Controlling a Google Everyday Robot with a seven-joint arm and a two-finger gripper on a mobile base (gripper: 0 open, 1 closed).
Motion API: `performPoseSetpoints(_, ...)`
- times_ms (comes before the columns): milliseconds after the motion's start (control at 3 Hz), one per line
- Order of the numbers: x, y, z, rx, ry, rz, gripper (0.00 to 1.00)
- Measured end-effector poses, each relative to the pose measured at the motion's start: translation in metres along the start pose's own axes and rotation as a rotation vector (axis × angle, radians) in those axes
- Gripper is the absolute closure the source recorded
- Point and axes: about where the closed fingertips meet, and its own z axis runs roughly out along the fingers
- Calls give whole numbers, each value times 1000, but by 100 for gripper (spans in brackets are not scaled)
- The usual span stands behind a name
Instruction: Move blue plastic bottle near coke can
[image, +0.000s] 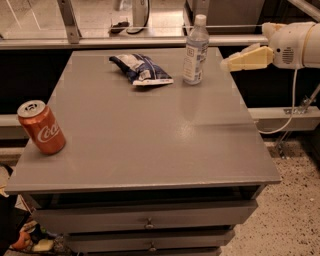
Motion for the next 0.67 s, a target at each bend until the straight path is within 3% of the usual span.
performPoseSetpoints(667, 2, -9, 56, -1, -63, 5, 0)
